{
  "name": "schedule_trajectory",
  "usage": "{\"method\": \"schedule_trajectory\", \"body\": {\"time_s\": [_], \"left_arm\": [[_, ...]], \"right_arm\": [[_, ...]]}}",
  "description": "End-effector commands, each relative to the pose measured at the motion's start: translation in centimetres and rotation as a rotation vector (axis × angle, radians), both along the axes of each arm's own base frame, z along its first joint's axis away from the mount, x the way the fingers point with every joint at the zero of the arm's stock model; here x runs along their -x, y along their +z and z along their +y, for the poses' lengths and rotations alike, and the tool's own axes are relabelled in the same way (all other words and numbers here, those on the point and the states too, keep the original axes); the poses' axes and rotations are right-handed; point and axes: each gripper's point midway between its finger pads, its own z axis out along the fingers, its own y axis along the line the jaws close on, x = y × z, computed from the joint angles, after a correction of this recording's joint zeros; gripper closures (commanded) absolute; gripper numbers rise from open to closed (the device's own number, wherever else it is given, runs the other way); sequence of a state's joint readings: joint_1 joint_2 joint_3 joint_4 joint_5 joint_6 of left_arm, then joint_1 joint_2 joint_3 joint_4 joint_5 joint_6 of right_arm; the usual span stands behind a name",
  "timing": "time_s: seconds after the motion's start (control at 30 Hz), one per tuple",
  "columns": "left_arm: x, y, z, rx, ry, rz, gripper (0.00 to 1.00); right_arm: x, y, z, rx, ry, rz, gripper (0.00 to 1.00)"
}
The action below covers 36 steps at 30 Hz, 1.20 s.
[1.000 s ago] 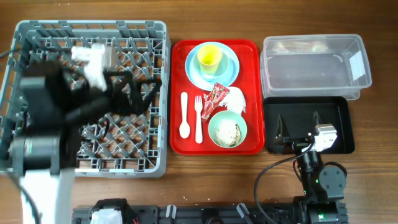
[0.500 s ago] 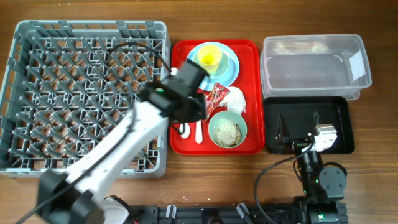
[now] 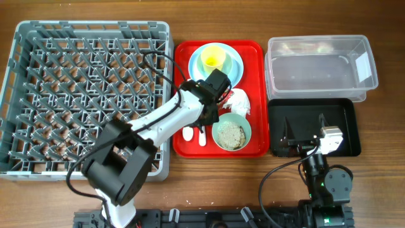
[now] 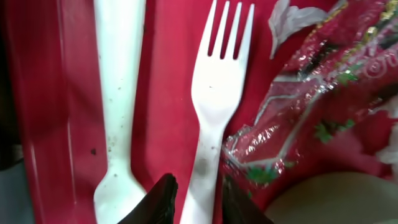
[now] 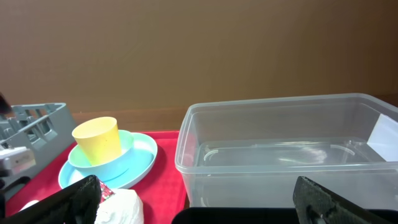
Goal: Sort waste into correct bins and load items into the dishwasher rack
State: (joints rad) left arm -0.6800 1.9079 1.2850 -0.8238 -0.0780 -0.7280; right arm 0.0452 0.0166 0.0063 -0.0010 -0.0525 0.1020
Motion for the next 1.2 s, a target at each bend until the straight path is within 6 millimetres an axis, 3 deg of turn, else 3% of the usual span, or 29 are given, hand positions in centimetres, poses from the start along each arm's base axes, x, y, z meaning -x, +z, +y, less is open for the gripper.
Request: {"method": "schedule_trajectory", "body": {"time_s": [0.0, 0.3, 0.43, 0.5, 0.57, 0.7, 0.77, 0.83, 0.9, 0.97, 1.03, 1.17], "left_arm": [[0.1, -1.9, 0.2, -0.036, 0.005, 0.017, 0.76], [1.0, -3.3, -1.1, -0.071, -0.081, 0.009, 0.8], [0.8, -3.1, -0.6, -0.136, -0.094, -0.032, 0.96], [0.9, -3.0, -0.3, -0.148, -0.095, -0.027, 0.96], [-0.2, -0.8, 0.9, -0.201, -0.076, -0.079, 0.96], [-2.9, 7.7, 1.7, -0.154, -0.076, -0.26, 0.96], [-3.7, 10.8, 2.9, -0.116, -0.066, -0.318, 0.96], [-4.4, 13.9, 5.2, -0.089, -0.054, -0.37, 0.96], [-5.2, 15.9, 9.0, -0.116, -0.053, -0.399, 0.96], [-5.8, 15.5, 11.2, -0.108, -0.086, -0.356, 0.96], [-5.4, 14.2, 11.2, -0.035, -0.153, -0.276, 0.96], [-4.7, 11.2, 13.5, -0.088, -0.111, -0.155, 0.96]], "right_arm": [[0.0, 0.1, 0.4, 0.014, 0.021, -0.006, 0.0], [0.0, 0.1, 0.4, 0.014, 0.021, -0.006, 0.0], [0.0, 0.1, 0.4, 0.013, 0.021, -0.006, 0.0], [0.0, 0.1, 0.4, 0.013, 0.021, -0.006, 0.0], [0.0, 0.1, 0.4, 0.013, 0.021, -0.006, 0.0], [0.0, 0.1, 0.4, 0.013, 0.021, -0.006, 0.0], [0.0, 0.1, 0.4, 0.013, 0.021, -0.006, 0.0], [0.0, 0.1, 0.4, 0.013, 0.021, -0.006, 0.0], [0.0, 0.1, 0.4, 0.013, 0.021, -0.006, 0.0], [0.0, 0.1, 0.4, 0.014, 0.021, -0.006, 0.0], [0.0, 0.1, 0.4, 0.013, 0.021, -0.006, 0.0], [0.0, 0.1, 0.4, 0.013, 0.021, -0.006, 0.0]]}}
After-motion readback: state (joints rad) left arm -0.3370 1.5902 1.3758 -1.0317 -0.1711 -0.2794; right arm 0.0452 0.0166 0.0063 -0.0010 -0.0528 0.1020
